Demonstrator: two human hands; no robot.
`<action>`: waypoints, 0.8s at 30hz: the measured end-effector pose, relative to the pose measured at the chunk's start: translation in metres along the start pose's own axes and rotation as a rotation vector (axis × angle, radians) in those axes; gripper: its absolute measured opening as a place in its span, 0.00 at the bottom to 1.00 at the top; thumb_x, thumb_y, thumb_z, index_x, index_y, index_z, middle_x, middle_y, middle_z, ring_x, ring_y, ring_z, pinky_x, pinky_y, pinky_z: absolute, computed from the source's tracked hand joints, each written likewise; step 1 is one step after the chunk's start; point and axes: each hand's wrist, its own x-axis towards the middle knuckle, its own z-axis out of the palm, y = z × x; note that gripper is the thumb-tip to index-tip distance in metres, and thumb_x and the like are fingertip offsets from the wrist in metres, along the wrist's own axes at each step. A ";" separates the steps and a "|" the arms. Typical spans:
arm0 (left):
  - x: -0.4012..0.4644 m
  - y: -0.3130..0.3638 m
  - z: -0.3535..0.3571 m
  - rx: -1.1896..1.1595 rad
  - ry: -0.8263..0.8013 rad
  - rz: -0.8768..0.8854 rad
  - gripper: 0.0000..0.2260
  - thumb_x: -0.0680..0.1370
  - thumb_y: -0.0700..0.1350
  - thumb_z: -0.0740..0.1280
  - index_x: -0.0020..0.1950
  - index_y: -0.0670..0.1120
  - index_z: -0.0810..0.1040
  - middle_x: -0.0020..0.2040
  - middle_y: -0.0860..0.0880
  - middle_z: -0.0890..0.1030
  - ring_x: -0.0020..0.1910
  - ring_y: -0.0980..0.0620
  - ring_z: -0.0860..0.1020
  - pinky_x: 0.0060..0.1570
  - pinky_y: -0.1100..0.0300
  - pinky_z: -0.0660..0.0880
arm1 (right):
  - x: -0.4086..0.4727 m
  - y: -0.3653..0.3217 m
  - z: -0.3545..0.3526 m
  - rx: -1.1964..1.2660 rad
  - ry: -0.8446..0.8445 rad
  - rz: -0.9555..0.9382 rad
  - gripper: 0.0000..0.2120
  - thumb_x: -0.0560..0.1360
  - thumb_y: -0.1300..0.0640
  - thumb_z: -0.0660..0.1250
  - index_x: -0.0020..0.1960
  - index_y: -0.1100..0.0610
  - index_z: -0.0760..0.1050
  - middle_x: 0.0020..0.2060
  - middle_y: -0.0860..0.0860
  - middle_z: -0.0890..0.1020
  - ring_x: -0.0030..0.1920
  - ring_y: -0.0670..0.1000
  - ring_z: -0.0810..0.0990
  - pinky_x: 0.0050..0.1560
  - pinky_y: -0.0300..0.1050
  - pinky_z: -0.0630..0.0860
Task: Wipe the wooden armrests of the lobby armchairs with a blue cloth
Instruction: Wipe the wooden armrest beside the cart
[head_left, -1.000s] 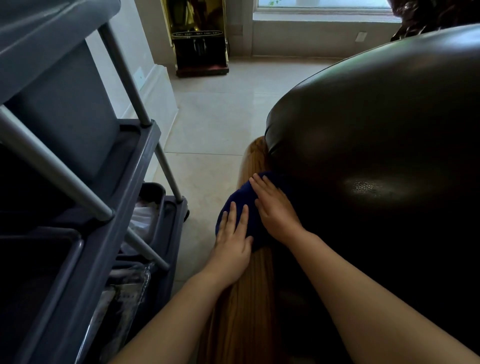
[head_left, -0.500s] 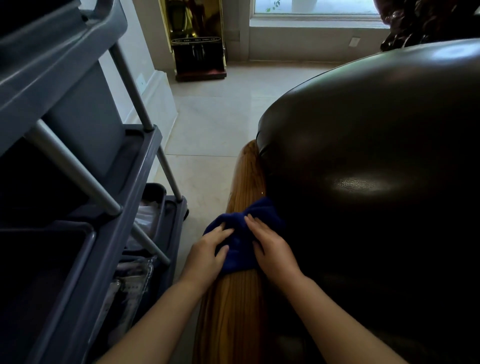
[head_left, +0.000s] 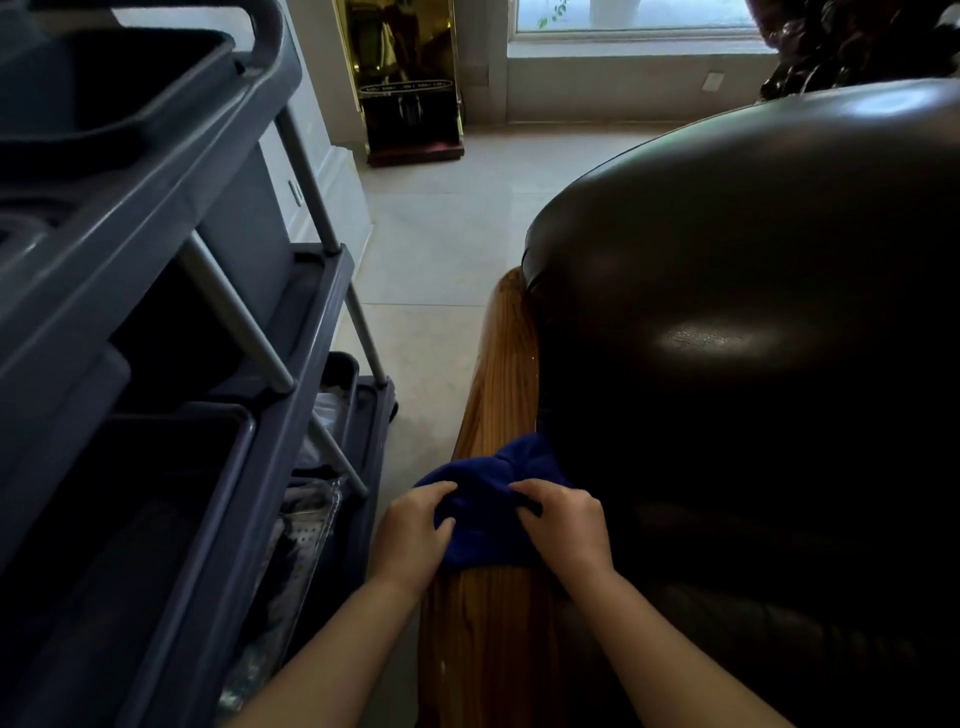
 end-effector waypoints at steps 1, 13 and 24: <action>-0.002 0.000 -0.003 0.013 -0.021 -0.005 0.18 0.72 0.38 0.68 0.62 0.47 0.75 0.60 0.47 0.78 0.60 0.50 0.75 0.58 0.63 0.68 | -0.001 0.000 -0.003 0.013 -0.042 0.009 0.14 0.75 0.57 0.64 0.60 0.50 0.75 0.56 0.48 0.81 0.55 0.47 0.79 0.57 0.42 0.75; -0.015 0.113 -0.121 -0.030 -0.458 0.063 0.10 0.66 0.38 0.74 0.43 0.50 0.79 0.44 0.50 0.82 0.45 0.54 0.80 0.43 0.65 0.77 | -0.032 -0.038 -0.166 0.183 -0.317 0.051 0.09 0.68 0.58 0.72 0.39 0.43 0.78 0.35 0.43 0.82 0.37 0.35 0.81 0.33 0.27 0.74; -0.084 0.341 -0.227 -0.030 -0.541 0.435 0.08 0.70 0.37 0.71 0.46 0.48 0.81 0.45 0.49 0.83 0.47 0.53 0.81 0.47 0.61 0.78 | -0.133 -0.089 -0.418 0.014 -0.015 0.002 0.09 0.67 0.59 0.72 0.46 0.51 0.81 0.36 0.43 0.82 0.37 0.39 0.80 0.39 0.31 0.74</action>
